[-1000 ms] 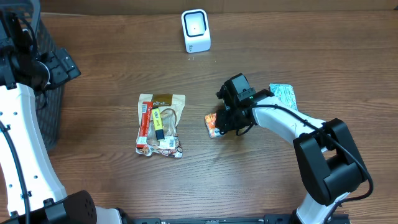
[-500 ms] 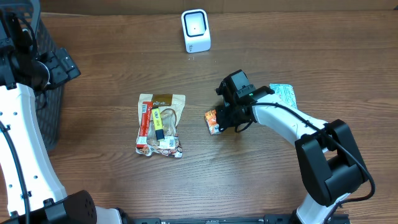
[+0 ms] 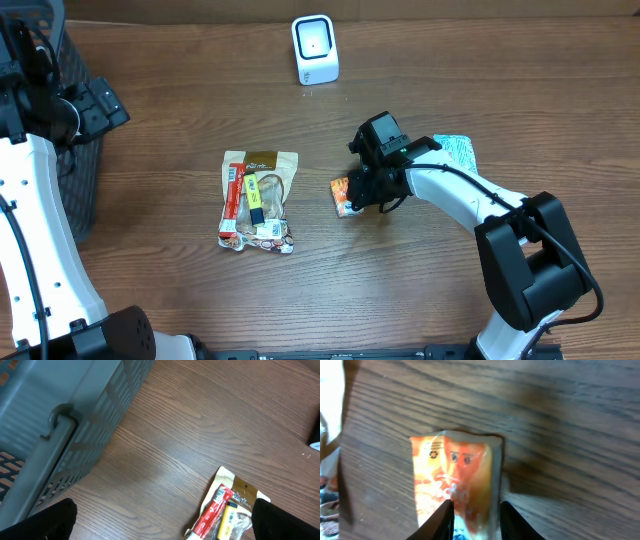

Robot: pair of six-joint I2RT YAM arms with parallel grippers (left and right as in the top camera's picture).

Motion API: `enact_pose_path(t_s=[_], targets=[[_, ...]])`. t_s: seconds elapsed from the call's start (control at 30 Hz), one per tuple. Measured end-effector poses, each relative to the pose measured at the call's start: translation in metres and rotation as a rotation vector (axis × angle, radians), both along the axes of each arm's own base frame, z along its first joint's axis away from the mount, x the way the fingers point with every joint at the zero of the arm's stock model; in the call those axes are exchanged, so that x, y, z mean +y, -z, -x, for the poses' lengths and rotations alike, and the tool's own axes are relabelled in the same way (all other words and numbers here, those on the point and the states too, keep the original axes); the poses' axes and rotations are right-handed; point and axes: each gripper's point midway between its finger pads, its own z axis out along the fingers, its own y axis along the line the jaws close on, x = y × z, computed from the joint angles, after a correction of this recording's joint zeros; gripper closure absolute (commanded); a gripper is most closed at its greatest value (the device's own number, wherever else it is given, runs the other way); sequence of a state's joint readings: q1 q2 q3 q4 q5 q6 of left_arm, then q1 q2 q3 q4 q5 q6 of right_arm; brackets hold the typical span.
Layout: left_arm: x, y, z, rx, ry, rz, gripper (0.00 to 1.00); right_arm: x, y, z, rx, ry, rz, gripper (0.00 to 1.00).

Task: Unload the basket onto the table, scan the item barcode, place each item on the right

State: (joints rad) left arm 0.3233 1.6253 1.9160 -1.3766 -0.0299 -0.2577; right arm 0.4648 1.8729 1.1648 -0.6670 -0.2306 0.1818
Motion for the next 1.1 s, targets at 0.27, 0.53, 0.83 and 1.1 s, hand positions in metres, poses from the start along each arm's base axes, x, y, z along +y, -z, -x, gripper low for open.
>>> enact_pose_path(t_s=[0.27,0.53,0.83,1.1], targets=[[0.000,0.000,0.000,0.000,0.000,0.000,0.00,-0.005,0.002,-0.001,-0.004,0.008,0.028,0.71],[0.000,0.000,0.000,0.000,0.000,0.000,0.00,-0.002,0.001,-0.006,-0.031,0.007,0.011,0.71],[0.000,0.000,0.000,0.000,0.000,0.000,0.00,-0.002,0.010,-0.002,-0.034,0.005,-0.003,0.77],[0.000,0.000,0.000,0.000,0.000,0.000,0.00,-0.001,0.010,-0.002,-0.033,0.004,-0.005,0.80]])
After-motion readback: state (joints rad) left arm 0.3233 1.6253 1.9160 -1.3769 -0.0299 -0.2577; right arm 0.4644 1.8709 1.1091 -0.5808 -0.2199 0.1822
